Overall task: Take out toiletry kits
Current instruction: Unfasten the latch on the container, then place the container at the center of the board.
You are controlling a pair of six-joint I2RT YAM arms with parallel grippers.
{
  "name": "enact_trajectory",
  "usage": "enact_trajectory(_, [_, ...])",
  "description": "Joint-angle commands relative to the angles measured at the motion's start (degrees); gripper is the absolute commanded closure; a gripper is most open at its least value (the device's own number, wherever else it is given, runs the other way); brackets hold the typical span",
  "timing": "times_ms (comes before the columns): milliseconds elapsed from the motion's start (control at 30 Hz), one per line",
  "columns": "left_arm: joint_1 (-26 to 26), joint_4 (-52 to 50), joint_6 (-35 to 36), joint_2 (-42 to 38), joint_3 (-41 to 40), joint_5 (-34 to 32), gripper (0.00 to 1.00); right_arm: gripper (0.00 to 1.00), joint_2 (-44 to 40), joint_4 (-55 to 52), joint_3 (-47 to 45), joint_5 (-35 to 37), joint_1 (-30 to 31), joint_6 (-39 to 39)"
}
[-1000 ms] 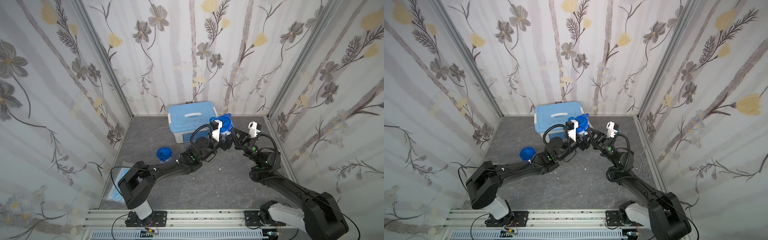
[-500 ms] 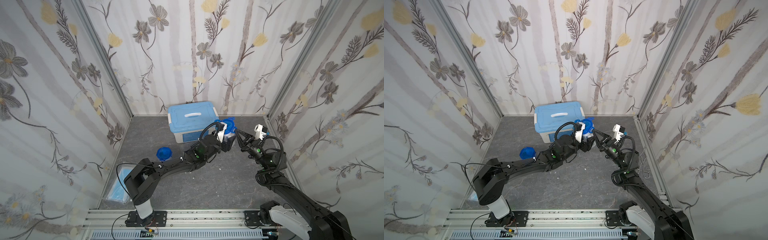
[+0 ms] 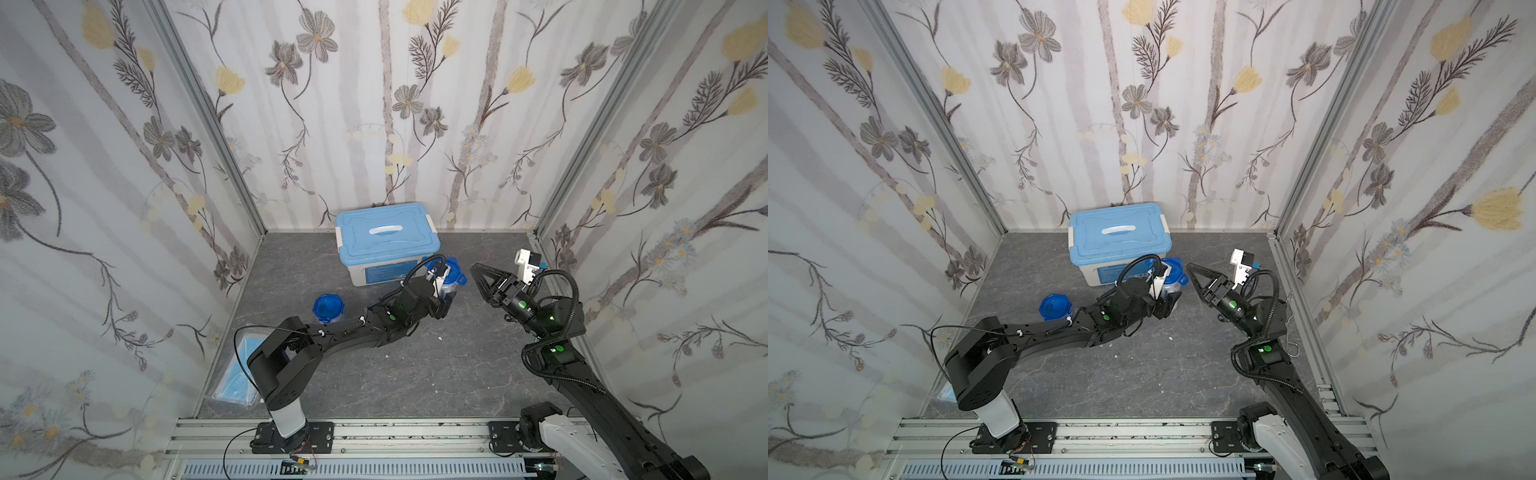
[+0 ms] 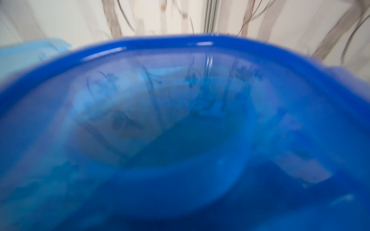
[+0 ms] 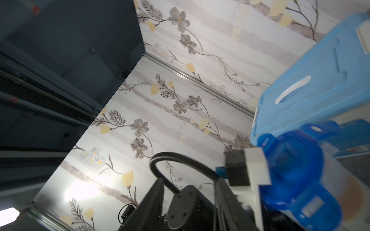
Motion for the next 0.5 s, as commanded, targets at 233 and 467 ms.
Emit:
enact_trajectory(233, [-2.02,21.19,3.96,4.25,-9.87,-3.09,0.67,0.3,1.38,-27.5,1.11,4.76,-3.26,-26.28])
enact_trajectory(467, [-4.84,42.05,8.02,13.89,-12.86,-7.31,0.61,0.28,4.92,-28.2,-5.49,7.9,-3.38,-29.45])
